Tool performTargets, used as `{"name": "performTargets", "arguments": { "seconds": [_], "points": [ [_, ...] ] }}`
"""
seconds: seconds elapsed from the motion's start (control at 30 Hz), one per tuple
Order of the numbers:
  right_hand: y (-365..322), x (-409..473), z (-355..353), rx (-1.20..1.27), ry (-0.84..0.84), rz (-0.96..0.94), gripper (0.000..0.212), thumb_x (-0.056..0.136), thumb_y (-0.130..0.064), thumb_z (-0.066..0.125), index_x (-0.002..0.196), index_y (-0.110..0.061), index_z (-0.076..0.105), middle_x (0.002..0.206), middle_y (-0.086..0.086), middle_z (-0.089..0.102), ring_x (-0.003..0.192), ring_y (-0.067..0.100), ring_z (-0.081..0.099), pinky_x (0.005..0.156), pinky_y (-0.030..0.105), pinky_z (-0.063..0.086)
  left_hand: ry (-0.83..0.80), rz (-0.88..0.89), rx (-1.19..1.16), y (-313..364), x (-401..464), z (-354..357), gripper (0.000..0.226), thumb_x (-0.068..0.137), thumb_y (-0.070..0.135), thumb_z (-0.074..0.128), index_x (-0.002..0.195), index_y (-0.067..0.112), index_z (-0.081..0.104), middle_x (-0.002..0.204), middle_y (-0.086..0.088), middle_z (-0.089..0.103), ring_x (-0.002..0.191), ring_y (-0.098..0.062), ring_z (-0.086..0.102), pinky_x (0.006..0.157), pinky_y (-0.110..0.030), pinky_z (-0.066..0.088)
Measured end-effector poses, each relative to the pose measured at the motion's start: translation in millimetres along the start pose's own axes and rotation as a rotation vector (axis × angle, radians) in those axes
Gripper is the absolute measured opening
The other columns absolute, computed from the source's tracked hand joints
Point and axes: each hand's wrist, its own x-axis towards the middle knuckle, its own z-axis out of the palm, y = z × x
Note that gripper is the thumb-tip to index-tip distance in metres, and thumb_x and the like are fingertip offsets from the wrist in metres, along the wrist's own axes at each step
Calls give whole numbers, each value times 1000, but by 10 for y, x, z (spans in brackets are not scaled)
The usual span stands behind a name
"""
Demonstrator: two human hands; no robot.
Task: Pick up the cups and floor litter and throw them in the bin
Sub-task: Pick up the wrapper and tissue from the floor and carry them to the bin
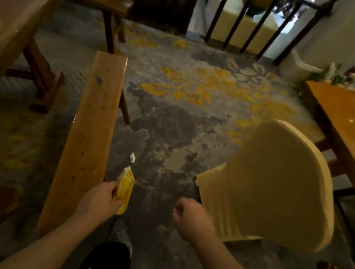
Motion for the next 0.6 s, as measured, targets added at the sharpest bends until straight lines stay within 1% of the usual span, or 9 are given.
{"name": "performTargets", "arguments": {
  "seconds": [0.1,0.23,0.33,0.4,0.5,0.6],
  "points": [
    [16,531,-127,-44,-96,1,24,91,-41,48,100,-22,61,101,1,60,94,24,61,76,38,51,-44,-59,-9,70,451,-41,22,79,40,68,98,29,66,84,7,65,73,-11,60,66,-36,54],
    [-10,1285,-265,-106,-198,-13,26,93,-37,48,105,-18,60,109,7,60,101,28,59,82,38,50,-69,-144,-7,160,943,-131,22,80,40,67,97,27,65,85,5,65,75,-14,60,67,-36,54],
    [-20,1805,-273,-126,-274,-20,25,94,-36,47,104,-16,59,110,9,61,100,29,59,81,38,51,-86,-202,-46,194,1239,-132,23,80,40,68,99,28,65,90,3,68,79,-17,63,70,-38,56],
    [-24,2188,-235,-136,-319,-40,26,94,-36,48,105,-14,59,110,11,63,100,30,60,82,38,51,-89,-239,-75,198,1434,-96,29,78,40,69,104,28,65,94,2,69,84,-19,65,70,-36,55],
    [7,2819,-118,-160,-381,-72,29,94,-36,48,107,-13,61,112,13,65,101,33,62,85,39,53,-53,-295,-132,190,1728,57,29,75,39,70,102,26,69,93,-2,71,87,-25,67,65,-33,50],
    [26,3439,95,-177,-443,-100,27,93,-36,50,104,-16,64,109,12,67,99,32,63,81,37,52,-52,-367,-189,230,2013,232,30,75,37,70,102,24,69,97,-5,72,92,-28,67,67,-33,49]
  ]
}}
